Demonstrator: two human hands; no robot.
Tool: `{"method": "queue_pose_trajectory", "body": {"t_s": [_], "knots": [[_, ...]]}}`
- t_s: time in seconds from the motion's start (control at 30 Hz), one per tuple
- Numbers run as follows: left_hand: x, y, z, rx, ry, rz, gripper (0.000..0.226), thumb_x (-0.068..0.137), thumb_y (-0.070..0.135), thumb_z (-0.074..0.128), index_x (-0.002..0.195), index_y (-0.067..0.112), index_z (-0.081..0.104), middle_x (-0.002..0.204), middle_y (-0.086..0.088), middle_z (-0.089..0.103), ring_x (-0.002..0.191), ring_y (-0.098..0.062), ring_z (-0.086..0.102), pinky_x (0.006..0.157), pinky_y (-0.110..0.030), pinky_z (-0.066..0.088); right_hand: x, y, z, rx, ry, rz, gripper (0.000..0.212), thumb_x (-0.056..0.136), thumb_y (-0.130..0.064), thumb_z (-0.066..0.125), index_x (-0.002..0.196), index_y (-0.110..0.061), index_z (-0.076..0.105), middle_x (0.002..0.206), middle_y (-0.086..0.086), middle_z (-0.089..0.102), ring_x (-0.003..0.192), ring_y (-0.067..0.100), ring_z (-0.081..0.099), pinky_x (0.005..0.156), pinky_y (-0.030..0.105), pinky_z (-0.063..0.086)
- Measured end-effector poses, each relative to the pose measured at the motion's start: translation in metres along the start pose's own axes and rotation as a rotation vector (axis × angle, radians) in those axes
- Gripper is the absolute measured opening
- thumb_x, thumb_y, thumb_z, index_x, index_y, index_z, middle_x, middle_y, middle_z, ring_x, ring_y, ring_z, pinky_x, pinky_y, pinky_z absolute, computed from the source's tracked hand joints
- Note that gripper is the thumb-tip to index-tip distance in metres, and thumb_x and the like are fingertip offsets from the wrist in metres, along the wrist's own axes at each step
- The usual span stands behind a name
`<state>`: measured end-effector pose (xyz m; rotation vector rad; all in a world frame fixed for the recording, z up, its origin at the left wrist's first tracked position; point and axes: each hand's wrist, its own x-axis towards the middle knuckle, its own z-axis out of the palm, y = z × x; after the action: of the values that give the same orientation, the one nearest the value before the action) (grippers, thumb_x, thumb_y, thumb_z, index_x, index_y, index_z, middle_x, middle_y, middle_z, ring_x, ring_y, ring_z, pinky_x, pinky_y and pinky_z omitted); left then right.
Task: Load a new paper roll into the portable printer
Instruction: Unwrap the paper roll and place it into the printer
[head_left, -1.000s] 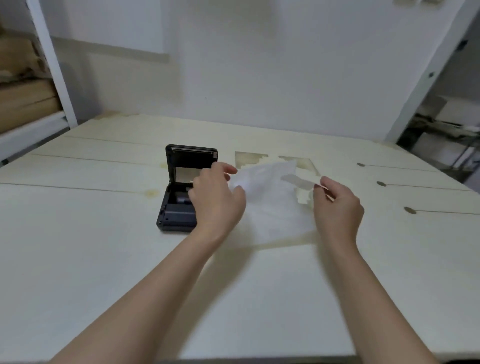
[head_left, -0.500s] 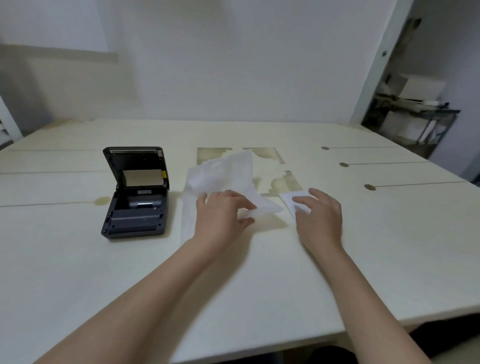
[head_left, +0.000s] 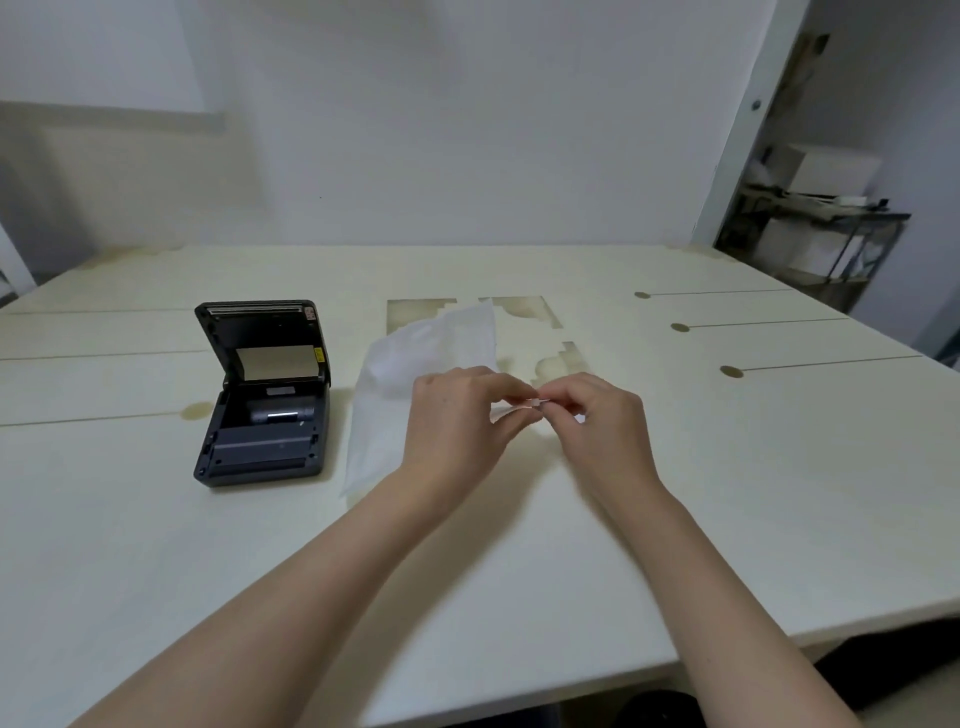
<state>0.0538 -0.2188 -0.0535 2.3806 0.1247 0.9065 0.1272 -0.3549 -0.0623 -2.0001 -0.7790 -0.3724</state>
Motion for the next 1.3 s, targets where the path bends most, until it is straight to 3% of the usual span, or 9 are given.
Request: {"method": "queue_pose_trajectory", "body": {"t_s": [0.17,0.3,0.67,0.83,0.97,1.07,1.17,1.23,1.3], "knots": [[-0.001,-0.005,-0.001,0.286,0.007,0.044,0.018,0.091,0.041,0.062,0.088,0.029,0.075,0.086,0.009,0.074,0.089,-0.019,0.063,0.082,-0.038,0.037,0.000,0.001,0.007,-0.147,0.009,0.056,0.009,0.089,-0.018,0.069,0.091,-0.015,0.078,0.090,-0.001,0.075,0.088,0.020,0.063,0.071,0.027,0.046],[-0.008,-0.023,-0.017,0.397,0.003,-0.074,0.017,0.095,0.038,0.058,0.094,0.028,0.072,0.097,0.009,0.073,0.098,-0.021,0.061,0.079,-0.035,0.027,0.002,0.009,0.007,-0.252,0.110,0.266,0.012,0.093,-0.019,0.063,0.092,-0.013,0.074,0.098,0.000,0.070,0.099,0.024,0.058,0.069,0.027,0.032],[-0.033,-0.042,-0.060,0.524,-0.021,-0.385,0.020,0.093,0.037,0.052,0.094,0.026,0.069,0.100,0.006,0.071,0.102,-0.023,0.057,0.085,-0.039,0.034,0.010,0.008,0.017,-0.112,0.202,0.567,0.017,0.097,-0.019,0.056,0.102,-0.012,0.070,0.110,0.004,0.070,0.083,0.018,0.053,0.071,0.026,0.034],[-0.015,-0.039,-0.063,0.065,-0.086,-0.534,0.034,0.093,0.043,0.051,0.114,0.021,0.065,0.128,-0.006,0.058,0.122,-0.024,0.052,0.099,-0.038,0.043,0.017,0.002,0.015,-0.008,0.179,0.526,0.043,0.093,0.005,0.040,0.121,-0.016,0.066,0.123,0.002,0.067,0.111,0.022,0.060,0.086,0.023,0.041],[0.023,-0.046,-0.053,-0.155,-0.074,-0.681,0.052,0.099,0.036,0.045,0.146,0.016,0.037,0.148,-0.014,0.041,0.132,-0.028,0.046,0.105,-0.038,0.039,0.037,-0.012,0.011,0.049,0.322,0.494,0.038,0.096,-0.002,0.039,0.116,-0.016,0.069,0.112,0.000,0.074,0.112,0.021,0.064,0.092,0.027,0.046],[0.054,-0.060,-0.038,-0.151,-0.119,-0.903,0.065,0.102,0.036,0.038,0.156,0.014,0.010,0.157,-0.019,0.029,0.141,-0.037,0.034,0.112,-0.046,0.034,0.063,-0.021,0.021,-0.075,0.101,0.459,0.036,0.099,-0.016,0.045,0.131,-0.011,0.059,0.130,0.005,0.066,0.124,0.025,0.057,0.101,0.030,0.040],[0.073,-0.072,-0.030,-0.117,-0.115,-1.020,0.076,0.102,0.038,0.039,0.156,0.009,-0.005,0.156,-0.020,0.032,0.144,-0.040,0.029,0.112,-0.045,0.029,0.087,-0.025,0.044,-0.058,-0.199,0.534,0.065,0.095,-0.035,0.055,0.150,-0.006,0.033,0.149,0.012,0.048,0.132,0.029,0.051,0.108,0.037,0.042],[0.077,-0.078,-0.027,-0.181,-0.082,-1.013,0.073,0.099,0.036,0.048,0.155,0.007,0.011,0.147,-0.019,0.046,0.134,-0.038,0.044,0.100,-0.040,0.041,0.097,-0.027,0.055,-0.012,-0.293,0.624,0.079,0.092,-0.048,0.057,0.151,-0.004,0.026,0.142,0.011,0.052,0.114,0.028,0.062,0.091,0.036,0.051],[0.077,-0.082,-0.025,-0.271,-0.020,-0.951,0.055,0.092,0.028,0.056,0.143,0.012,0.043,0.132,-0.013,0.061,0.113,-0.034,0.061,0.087,-0.035,0.052,0.101,-0.026,0.059,-0.008,-0.358,0.683,0.065,0.090,-0.056,0.056,0.132,-0.008,0.044,0.109,0.007,0.060,0.079,0.023,0.064,0.062,0.029,0.045]]}}
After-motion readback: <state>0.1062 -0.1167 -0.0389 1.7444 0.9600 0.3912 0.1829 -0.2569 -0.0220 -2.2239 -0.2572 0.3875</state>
